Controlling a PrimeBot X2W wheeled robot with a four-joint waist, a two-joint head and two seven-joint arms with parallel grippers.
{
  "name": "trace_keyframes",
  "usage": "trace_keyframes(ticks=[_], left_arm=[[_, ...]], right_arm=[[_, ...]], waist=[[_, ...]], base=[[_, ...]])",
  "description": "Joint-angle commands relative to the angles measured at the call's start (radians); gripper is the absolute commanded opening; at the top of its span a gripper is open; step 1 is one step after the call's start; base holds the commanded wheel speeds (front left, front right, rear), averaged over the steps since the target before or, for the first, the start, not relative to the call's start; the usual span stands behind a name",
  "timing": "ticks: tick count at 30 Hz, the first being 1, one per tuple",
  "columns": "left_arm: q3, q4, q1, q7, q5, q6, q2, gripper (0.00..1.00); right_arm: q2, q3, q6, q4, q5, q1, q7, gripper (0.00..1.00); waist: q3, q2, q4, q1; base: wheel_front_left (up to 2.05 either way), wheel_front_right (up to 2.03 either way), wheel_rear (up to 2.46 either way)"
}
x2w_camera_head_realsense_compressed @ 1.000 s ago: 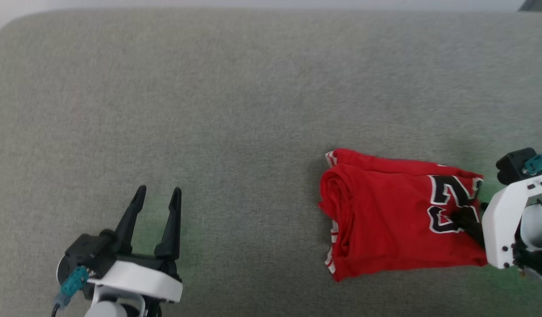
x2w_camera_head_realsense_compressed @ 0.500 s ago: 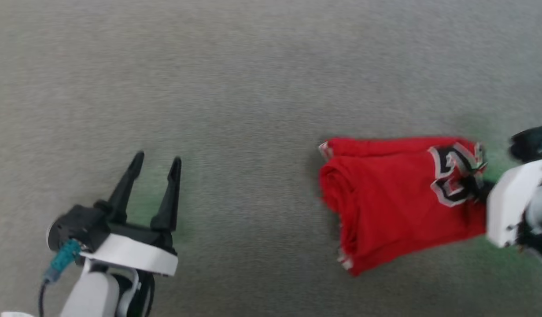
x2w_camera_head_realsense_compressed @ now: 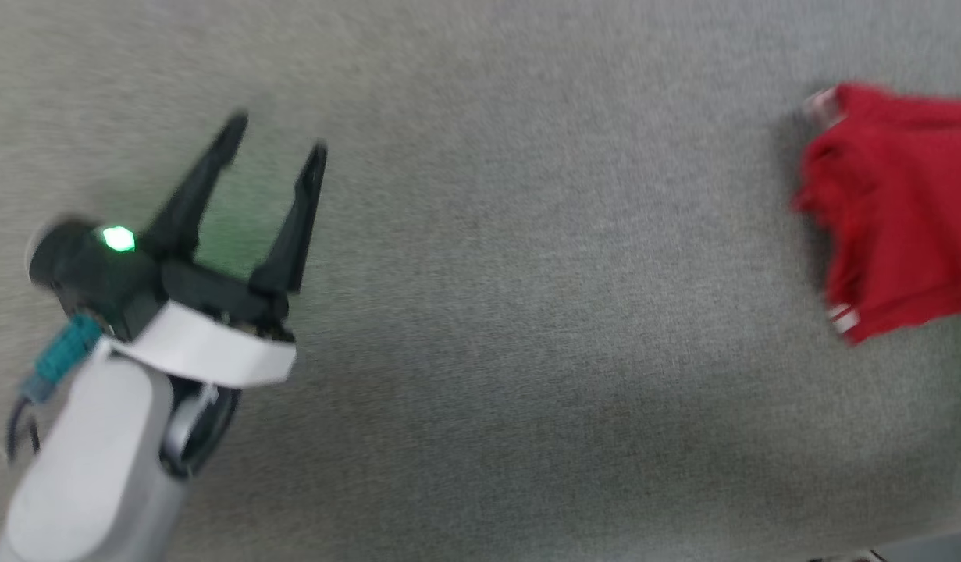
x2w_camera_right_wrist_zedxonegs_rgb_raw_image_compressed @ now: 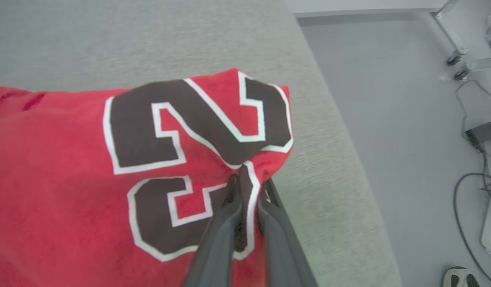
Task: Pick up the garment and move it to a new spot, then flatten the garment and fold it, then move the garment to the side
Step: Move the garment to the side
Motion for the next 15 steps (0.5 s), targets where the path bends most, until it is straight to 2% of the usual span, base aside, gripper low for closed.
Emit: trace_keyframes(ticks=[1,5,15], left_arm=[[-0.006,-0.004,-0.027,-0.004,-0.013,0.001,0.009,1.0],[-0.044,-0.015,-0.132,-0.004,-0.018,0.001,0.05,1.0],[-0.069,-0.031,-0.241,-0.004,-0.029,0.001,0.091,1.0]], right_arm=[[0.0,-0.013,-0.003,0.014,-0.017,-0.023,-0.018,0.0],[-0.002,-0.09,-0.002,0.119,-0.091,-0.116,-0.111,0.0],[0.017,-0.145,-0.003,0.385,-0.266,-0.337,-0.308,0.0]], waist=[[0.059,0.0,-0.041,0.0],[0.114,0.0,-0.047,0.0],[0.177,0.0,-0.035,0.0]], base=[[0.0,0.0,0.0],[0.0,0.0,0.0],[0.0,0.0,0.0]])
